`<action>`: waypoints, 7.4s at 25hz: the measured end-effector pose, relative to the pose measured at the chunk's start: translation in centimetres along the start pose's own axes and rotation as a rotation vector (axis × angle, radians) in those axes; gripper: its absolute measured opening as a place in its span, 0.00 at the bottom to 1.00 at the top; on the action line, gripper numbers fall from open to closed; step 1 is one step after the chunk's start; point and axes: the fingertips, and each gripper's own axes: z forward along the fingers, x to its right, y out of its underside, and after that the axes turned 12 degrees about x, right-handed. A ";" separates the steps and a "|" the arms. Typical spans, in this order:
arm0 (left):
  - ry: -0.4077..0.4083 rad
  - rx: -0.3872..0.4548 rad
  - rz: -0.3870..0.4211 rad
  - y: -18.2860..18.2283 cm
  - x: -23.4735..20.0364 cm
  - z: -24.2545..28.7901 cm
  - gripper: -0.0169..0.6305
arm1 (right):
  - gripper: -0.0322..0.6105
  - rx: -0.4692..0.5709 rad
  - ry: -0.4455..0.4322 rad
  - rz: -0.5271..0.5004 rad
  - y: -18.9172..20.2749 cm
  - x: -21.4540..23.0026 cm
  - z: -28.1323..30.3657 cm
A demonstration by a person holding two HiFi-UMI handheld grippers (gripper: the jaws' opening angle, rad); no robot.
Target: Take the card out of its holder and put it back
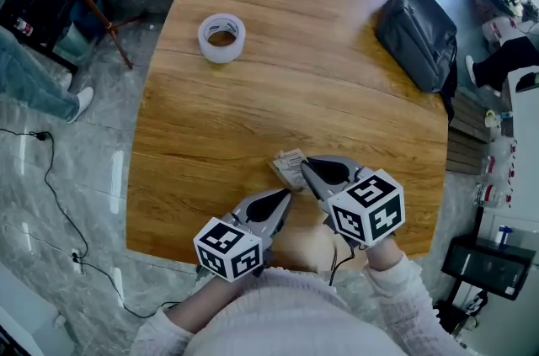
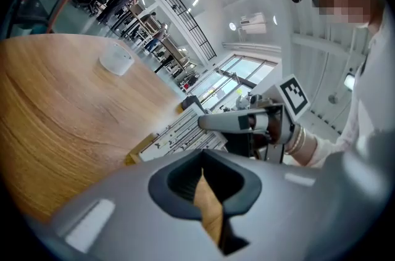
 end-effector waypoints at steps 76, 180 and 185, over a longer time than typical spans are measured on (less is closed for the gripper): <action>0.074 -0.049 0.206 -0.1 5.0 -2.6 0.04 | 0.07 0.372 0.095 0.043 -4.8 -2.1 -10.3; 0.083 -0.045 0.281 -2.0 6.2 -4.2 0.04 | 0.05 0.640 0.027 0.140 -0.7 -6.5 -9.4; 0.082 -0.047 0.286 -1.9 6.1 -4.2 0.04 | 0.05 0.651 0.038 0.148 0.3 -7.2 -8.9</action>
